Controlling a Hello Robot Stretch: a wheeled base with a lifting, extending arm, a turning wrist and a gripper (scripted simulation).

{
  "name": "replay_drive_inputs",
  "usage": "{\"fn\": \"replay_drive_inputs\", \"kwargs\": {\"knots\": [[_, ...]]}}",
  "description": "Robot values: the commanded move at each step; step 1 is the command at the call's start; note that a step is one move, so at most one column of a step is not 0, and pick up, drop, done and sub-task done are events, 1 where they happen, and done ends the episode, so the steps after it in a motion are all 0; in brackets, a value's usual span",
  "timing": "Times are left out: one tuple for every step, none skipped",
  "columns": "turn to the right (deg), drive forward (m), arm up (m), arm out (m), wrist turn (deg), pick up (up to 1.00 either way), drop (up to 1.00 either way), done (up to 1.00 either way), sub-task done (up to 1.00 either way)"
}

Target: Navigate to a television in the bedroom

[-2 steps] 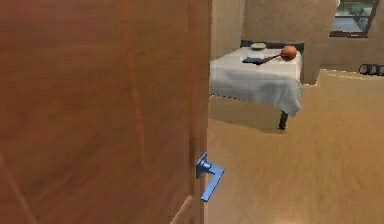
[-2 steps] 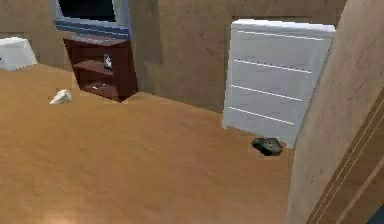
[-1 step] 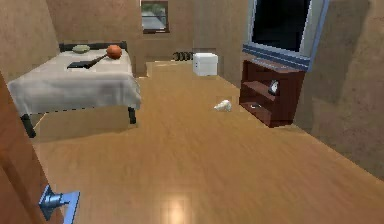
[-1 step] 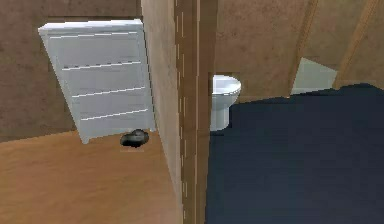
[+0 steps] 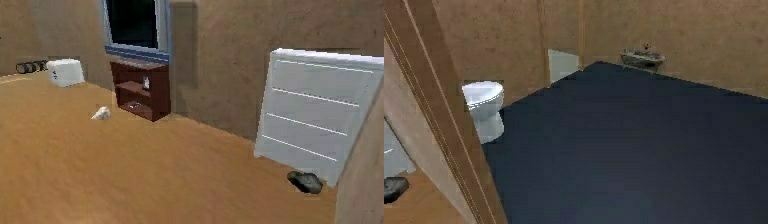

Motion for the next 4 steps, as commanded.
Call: {"fn": "replay_drive_inputs", "kwargs": {"knots": [[0.0, 1.0, 0.0, 0.0, 0.0, 0.0, 0.0, 0.0, 0.0], [0.0, 0.8, 0.0, 0.0, 0.0, 0.0, 0.0, 0.0, 0.0], [-30.0, 0.0, 0.0, 0.0, 0.0, 0.0, 0.0, 0.0, 0.0], [0.0, 0.0, 0.0, 0.0, 0.0, 0.0, 0.0, 1.0, 0.0]]}}
